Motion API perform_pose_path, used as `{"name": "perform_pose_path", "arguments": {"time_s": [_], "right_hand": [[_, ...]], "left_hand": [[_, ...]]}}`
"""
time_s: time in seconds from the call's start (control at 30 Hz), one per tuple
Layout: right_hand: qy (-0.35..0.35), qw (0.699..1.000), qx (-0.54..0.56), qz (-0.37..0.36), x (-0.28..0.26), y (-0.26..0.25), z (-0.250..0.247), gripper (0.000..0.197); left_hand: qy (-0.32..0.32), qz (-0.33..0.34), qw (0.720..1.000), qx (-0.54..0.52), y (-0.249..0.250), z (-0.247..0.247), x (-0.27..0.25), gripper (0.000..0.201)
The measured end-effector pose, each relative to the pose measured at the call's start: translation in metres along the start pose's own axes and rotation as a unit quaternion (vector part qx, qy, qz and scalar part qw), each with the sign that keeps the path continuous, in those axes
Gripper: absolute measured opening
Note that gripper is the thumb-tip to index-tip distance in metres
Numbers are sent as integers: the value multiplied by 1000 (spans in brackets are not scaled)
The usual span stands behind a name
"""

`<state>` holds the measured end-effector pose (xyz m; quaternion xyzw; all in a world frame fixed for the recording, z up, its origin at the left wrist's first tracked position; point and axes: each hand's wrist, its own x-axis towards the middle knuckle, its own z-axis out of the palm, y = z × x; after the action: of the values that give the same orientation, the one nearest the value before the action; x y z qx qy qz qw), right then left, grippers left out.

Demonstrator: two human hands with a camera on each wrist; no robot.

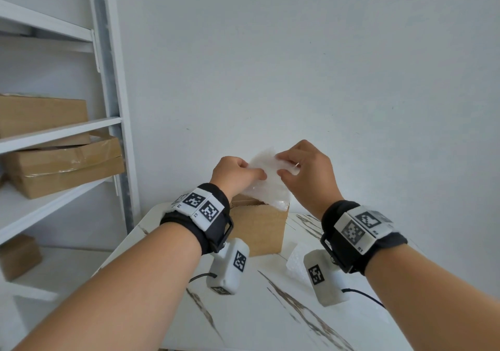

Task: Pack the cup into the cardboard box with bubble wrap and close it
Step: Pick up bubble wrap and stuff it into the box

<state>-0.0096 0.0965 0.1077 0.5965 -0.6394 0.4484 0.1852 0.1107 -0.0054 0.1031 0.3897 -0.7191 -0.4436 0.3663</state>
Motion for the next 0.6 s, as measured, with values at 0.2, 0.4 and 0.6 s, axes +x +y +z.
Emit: {"name": "perform_pose_path", "arguments": {"time_s": [0.2,0.4,0.6], "right_hand": [[-42,996,-49,-64,-7,-1,8,28],[-87,987,-91,-105,-17,6,8,35],[-96,972,-175,-119,-18,15,16,39]], "left_hand": [[-78,-99,968,-218,1,-3,0,31],[-135,-130,931,-314,2,-11,-2,22],[-165,-126,936,-285,0,-4,4,32]]}}
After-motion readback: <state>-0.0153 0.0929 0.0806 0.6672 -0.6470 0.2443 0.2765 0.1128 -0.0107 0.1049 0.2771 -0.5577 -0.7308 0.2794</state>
